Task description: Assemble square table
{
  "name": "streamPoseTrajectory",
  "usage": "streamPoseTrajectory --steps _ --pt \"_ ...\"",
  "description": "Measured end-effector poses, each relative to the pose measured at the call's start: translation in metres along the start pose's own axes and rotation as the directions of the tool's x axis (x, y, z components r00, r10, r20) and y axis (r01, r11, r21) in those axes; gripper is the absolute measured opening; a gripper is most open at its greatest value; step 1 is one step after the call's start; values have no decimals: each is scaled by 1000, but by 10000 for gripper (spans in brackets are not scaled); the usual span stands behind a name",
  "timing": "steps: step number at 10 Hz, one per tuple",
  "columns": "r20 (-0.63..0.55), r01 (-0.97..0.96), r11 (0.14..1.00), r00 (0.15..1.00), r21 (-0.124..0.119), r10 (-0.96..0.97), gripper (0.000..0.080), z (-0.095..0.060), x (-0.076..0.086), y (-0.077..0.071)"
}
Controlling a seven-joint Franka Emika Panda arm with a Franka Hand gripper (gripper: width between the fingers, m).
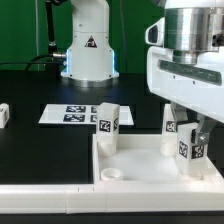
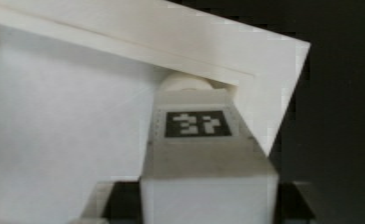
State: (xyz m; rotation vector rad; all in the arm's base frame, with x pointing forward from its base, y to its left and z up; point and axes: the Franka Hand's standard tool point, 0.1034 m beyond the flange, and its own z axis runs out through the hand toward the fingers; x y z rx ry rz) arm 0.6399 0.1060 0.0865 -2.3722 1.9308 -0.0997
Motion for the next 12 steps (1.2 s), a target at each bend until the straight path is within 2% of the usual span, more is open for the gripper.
streamPoseTrajectory --steps 2,3,4,5,6,8,12 --pt "-1 63 998 998 0 -63 287 0 0 0" --pt "0 117 993 993 -2 -117 390 1 -1 0" --pt "-4 207 978 978 2 -207 530 2 -3 0" --pt "-9 306 952 952 11 -306 612 3 -4 -1" --pt "-10 363 932 932 9 -362 642 3 -4 -1" --pt "-12 503 864 864 8 -503 647 3 -3 -1" --pt "-16 802 598 597 -4 -802 649 3 -4 -1"
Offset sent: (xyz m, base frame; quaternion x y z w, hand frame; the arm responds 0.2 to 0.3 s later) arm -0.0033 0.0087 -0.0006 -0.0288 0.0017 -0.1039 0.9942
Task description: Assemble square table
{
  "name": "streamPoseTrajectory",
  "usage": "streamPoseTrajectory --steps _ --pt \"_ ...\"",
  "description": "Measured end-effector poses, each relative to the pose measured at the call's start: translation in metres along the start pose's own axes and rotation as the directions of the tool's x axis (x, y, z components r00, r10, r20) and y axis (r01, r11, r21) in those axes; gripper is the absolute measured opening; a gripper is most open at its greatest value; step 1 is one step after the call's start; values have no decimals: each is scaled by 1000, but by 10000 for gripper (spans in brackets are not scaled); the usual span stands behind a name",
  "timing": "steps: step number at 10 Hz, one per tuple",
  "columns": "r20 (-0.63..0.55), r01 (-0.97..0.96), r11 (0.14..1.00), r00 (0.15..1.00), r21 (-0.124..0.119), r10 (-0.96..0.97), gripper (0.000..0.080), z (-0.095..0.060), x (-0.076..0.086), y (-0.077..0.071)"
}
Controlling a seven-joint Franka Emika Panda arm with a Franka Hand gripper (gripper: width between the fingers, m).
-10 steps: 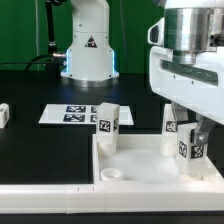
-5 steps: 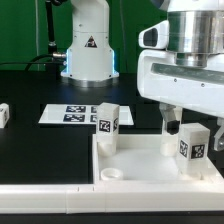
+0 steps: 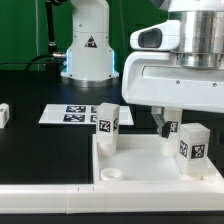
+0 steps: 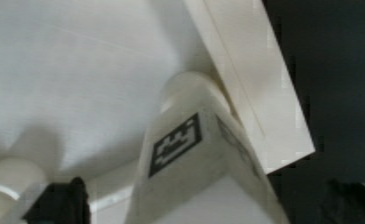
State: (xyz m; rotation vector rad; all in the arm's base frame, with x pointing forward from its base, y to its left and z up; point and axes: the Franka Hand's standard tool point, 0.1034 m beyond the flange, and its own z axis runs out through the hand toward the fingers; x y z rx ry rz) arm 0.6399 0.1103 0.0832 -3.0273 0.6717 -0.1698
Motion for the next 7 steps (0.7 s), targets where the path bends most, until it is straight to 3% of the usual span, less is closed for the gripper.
streamPoseTrajectory --steps 6,7 --pt "-6 425 905 905 -17 -425 640 -3 3 -1" --pt "-6 421 907 907 -17 -421 475 -2 3 -1"
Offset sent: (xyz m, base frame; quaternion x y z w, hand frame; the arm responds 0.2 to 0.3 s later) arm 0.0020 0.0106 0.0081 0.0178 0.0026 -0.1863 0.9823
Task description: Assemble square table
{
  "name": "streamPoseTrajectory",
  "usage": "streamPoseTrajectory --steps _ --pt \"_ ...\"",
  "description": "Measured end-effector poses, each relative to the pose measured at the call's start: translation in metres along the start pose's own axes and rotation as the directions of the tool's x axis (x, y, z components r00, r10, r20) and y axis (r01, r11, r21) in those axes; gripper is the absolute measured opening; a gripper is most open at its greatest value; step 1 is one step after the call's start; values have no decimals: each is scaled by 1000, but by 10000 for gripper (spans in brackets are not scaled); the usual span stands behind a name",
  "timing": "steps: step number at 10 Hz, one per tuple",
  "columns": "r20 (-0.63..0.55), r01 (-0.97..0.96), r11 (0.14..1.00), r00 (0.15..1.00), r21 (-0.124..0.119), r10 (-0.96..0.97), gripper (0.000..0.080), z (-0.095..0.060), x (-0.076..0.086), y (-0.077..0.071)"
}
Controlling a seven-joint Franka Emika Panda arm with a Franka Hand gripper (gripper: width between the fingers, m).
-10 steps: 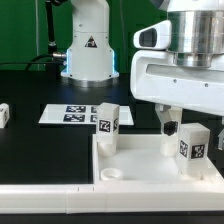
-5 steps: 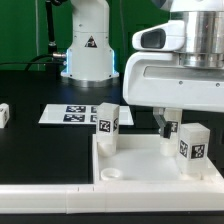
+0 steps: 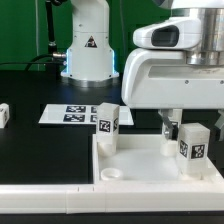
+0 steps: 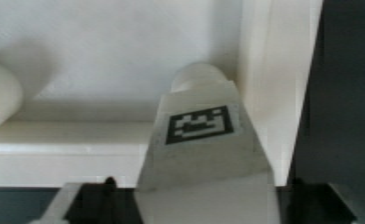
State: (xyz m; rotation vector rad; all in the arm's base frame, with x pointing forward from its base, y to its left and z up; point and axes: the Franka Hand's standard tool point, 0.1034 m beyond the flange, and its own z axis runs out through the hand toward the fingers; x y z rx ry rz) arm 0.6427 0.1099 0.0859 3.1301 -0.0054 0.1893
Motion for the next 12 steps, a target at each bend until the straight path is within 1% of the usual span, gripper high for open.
streamPoseTrajectory --steps 1,4,6,7,8,9,11,12 --pt "0 0 1000 1000 0 0 293 0 0 0" --pt "0 -53 999 999 3 53 287 0 0 0" --pt "1 -272 962 962 5 272 287 0 0 0" --pt "1 -382 924 924 4 382 287 0 0 -1" --pt "2 -496 868 868 3 496 287 1 -1 0" --pt "-2 -564 826 826 6 564 287 1 -1 0" --pt "1 -768 640 640 21 768 287 2 -3 2" --pt "8 -839 545 545 14 839 287 2 -4 2"
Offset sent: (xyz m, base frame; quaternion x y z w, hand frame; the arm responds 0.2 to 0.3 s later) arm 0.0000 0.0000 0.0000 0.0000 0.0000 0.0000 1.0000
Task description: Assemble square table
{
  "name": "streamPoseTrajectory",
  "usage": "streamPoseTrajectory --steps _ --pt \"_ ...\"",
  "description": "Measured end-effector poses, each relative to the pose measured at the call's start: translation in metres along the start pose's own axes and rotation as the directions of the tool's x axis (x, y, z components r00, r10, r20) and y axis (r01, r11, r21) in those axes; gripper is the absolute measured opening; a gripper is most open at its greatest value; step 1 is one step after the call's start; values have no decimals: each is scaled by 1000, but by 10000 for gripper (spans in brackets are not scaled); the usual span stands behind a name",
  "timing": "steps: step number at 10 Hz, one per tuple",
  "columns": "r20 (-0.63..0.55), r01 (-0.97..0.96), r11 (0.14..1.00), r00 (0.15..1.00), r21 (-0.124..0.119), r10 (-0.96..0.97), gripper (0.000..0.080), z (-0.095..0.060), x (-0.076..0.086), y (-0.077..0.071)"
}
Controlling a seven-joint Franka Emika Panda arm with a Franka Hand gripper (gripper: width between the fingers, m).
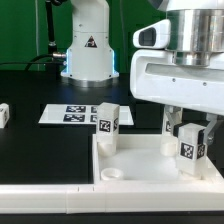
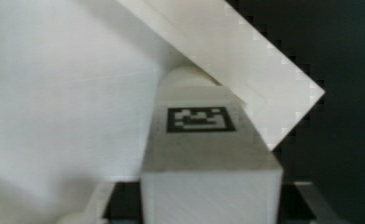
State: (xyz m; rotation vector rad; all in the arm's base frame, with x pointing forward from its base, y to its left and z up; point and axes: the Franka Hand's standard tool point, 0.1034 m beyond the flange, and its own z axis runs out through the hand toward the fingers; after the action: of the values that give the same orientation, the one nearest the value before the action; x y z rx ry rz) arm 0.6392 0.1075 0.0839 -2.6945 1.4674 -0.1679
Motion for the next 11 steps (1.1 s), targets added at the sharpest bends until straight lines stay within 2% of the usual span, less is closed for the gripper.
streamPoseTrajectory --steps 3,5,6,7,8,9,11 --pt "23 -271 962 962 -9 272 287 1 3 2" --pt "21 -349 937 937 -12 349 287 1 3 2" --pt "21 -325 946 945 -12 325 346 1 3 2" --pt "21 -293 956 956 -11 293 529 1 3 2" --pt "24 -233 972 972 -12 233 612 0 3 1" --pt "24 -191 982 981 -11 191 612 -1 2 -1" --pt "24 21 1000 999 -5 -21 647 -1 4 0"
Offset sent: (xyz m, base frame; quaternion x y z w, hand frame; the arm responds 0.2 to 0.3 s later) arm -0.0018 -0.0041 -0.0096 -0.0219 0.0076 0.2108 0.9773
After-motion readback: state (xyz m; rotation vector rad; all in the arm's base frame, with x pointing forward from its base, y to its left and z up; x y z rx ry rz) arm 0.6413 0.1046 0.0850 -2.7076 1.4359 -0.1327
